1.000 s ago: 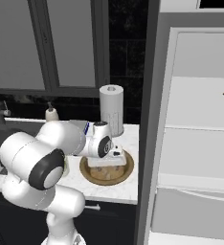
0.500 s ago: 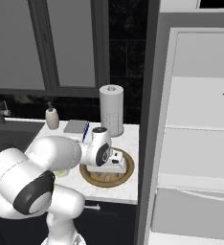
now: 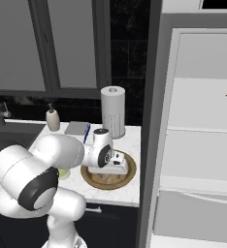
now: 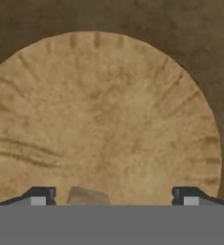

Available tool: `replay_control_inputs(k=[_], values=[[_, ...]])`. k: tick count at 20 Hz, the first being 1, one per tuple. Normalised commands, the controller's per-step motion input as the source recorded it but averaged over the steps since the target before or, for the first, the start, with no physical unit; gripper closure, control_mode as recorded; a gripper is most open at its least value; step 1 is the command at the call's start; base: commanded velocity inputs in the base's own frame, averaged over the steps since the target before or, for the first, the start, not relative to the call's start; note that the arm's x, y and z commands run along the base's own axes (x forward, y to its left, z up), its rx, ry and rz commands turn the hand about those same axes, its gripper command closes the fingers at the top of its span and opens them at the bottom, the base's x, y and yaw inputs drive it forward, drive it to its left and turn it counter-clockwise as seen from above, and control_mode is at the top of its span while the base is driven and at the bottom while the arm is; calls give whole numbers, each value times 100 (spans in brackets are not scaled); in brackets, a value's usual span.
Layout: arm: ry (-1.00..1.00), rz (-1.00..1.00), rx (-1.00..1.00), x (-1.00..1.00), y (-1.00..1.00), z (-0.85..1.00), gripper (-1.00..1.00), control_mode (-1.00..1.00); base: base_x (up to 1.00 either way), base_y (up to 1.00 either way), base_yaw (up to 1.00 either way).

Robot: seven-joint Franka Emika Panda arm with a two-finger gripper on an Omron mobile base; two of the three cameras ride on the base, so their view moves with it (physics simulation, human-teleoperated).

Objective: Grab a lemon wedge from the fridge and one ice cube from the ice bowl, and put them in the glass of lemonade.

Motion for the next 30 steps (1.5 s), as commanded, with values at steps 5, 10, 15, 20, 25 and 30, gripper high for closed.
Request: replay_control_inputs(k=[5,10,15,20,25,30], values=[[0,-7,-1,9,15,-27,-100,-100,0,0,0],[0,-7,-1,0,6,-30,-100,-100,0,0,0],[0,-7,-2,0,14,-34,-100,-100,0,0,0],[0,-7,-3,-5,17,-39,100,-100,0,0,0],[0,-6,-3,-15,15,-39,100,-100,0,0,0],[0,-7,-1,-37,9,-42,100,-100,0,0,0]])
